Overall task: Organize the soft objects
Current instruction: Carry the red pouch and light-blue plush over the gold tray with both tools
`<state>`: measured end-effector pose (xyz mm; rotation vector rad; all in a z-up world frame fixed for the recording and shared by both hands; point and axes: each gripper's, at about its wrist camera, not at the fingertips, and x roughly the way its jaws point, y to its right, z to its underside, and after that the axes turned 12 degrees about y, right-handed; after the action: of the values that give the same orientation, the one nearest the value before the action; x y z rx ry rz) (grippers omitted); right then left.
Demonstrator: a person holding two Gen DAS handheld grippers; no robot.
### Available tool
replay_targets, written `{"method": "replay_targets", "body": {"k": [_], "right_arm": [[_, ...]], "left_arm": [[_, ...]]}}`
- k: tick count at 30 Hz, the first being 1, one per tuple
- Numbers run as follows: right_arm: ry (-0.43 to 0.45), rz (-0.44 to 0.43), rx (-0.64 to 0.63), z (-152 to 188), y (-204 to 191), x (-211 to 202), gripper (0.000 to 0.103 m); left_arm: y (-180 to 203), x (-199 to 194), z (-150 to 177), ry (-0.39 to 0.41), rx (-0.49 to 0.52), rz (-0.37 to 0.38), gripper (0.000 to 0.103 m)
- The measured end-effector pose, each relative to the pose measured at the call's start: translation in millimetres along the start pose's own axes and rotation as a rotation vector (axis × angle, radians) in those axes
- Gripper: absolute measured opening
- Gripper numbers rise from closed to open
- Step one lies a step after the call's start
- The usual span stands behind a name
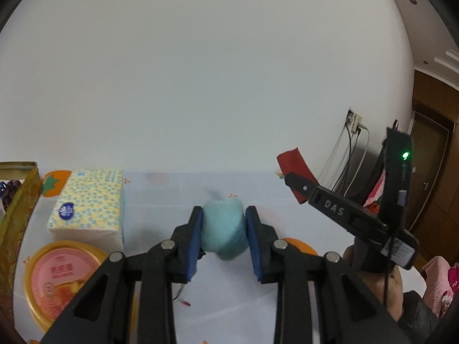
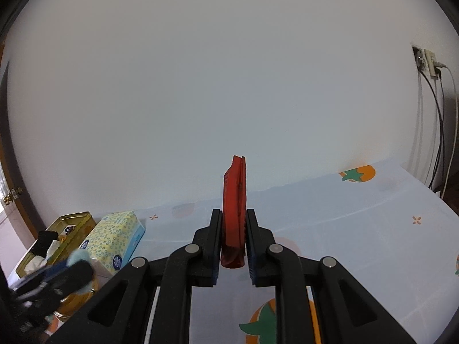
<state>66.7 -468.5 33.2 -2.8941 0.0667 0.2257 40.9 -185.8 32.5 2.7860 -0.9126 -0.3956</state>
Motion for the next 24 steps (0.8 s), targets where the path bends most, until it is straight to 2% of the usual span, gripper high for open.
{"method": "replay_targets", "body": {"k": [3,5,8,15,24], "right_arm": [[0.013,0.012,-0.010,1.9,-0.3,-1.7,0.017],[0.019,0.019,-0.009,4.2,-2.7,-6.8,0.017],[0.028,0.044,-0.028,9.2,-10.0,-15.7,0.017],[0.079,0.048,-0.091,16.4,-33.3,-46.3,0.017],[0.082,0.015,-0.091,27.1,-66.6,-72.9,0.017]], "left_arm": [[-6.2,-12.3,-1.6,0.010,0.020,-0.018,0.028],[-7.5,2.3,-2.3,0.001,0.031,-0.030,0.028],[-9.5,1.7,-5.1,0.002,0.068,-0.037,0.028],[-7.5,-24.3,-9.9,0.040,0.147,-0.013,0.028],[-42.4,-58.2,-27.7,0.090,0.145,-0.006,0.028]]}}
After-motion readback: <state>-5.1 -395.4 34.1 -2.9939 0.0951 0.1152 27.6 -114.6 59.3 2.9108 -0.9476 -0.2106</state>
